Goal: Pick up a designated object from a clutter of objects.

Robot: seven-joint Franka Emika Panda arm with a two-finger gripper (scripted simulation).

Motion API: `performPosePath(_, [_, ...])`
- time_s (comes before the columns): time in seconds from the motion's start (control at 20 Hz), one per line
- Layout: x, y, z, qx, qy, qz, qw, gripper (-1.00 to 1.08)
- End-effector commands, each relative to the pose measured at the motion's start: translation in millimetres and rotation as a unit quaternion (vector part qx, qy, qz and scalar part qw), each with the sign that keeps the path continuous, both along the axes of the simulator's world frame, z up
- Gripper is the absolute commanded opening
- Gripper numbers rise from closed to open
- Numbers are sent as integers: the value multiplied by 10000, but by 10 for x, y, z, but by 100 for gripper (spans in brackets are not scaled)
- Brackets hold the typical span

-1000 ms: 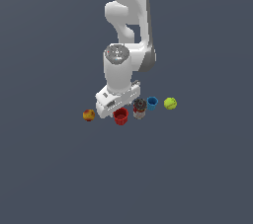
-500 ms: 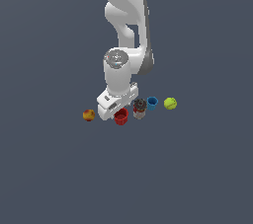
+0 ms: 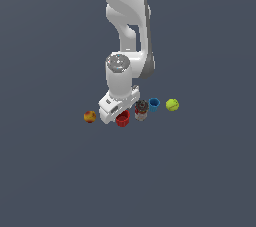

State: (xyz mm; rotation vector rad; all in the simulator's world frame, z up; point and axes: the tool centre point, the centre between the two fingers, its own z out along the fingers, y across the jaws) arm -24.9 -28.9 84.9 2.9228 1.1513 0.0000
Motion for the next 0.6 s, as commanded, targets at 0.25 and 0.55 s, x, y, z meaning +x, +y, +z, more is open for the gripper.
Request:
performPosePath(0.25, [-9, 0, -313, 1, 1, 12, 10000, 100])
performPosePath(0.55, [-4, 0, -377, 1, 0, 15, 10000, -100])
